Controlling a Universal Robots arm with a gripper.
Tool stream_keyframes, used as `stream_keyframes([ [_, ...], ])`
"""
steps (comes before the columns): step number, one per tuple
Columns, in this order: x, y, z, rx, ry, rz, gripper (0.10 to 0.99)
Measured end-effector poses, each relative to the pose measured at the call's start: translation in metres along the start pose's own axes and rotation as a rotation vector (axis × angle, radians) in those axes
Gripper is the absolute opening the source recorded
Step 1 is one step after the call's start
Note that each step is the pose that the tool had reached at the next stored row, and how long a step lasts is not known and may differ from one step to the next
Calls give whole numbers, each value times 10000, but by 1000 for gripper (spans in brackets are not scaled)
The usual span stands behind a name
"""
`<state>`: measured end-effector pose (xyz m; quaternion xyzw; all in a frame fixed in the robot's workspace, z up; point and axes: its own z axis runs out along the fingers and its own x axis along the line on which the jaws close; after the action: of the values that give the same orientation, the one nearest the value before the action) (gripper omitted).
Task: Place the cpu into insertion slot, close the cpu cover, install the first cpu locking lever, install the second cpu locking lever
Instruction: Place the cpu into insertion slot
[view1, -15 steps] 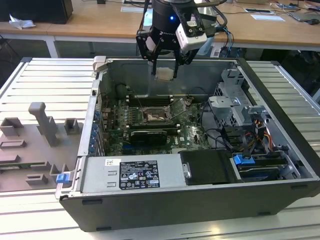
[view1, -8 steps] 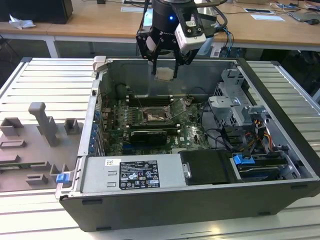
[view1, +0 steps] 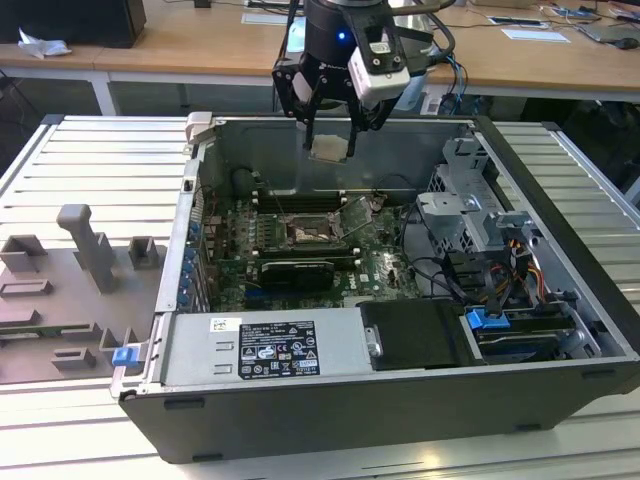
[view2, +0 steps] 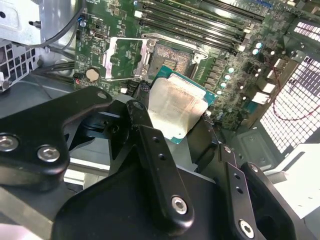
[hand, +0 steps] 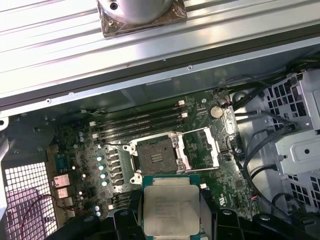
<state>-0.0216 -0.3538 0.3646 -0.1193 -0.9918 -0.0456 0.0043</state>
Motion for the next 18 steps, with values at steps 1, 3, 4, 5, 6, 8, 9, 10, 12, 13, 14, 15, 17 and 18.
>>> stream_keyframes([
  [1,0,0,0,0,-5,52,541],
  [3,0,0,0,-1,-11,113,541],
  [4,0,0,1,-2,-17,185,541],
  [5,0,0,1,-2,-20,215,541],
  [6,0,0,1,-2,-23,244,541],
  [8,0,0,1,-5,-33,366,541],
  [9,0,0,1,-5,-37,409,541],
  [10,0,0,2,-6,-41,441,541],
  [12,0,0,2,-8,-46,507,541],
  [13,0,0,2,-9,-49,541,541],
  [14,0,0,2,-10,-53,576,541],
  [15,0,0,2,-10,-56,621,541],
  [17,0,0,3,-12,-63,685,541],
  [18,0,0,2,-12,-64,713,541],
])
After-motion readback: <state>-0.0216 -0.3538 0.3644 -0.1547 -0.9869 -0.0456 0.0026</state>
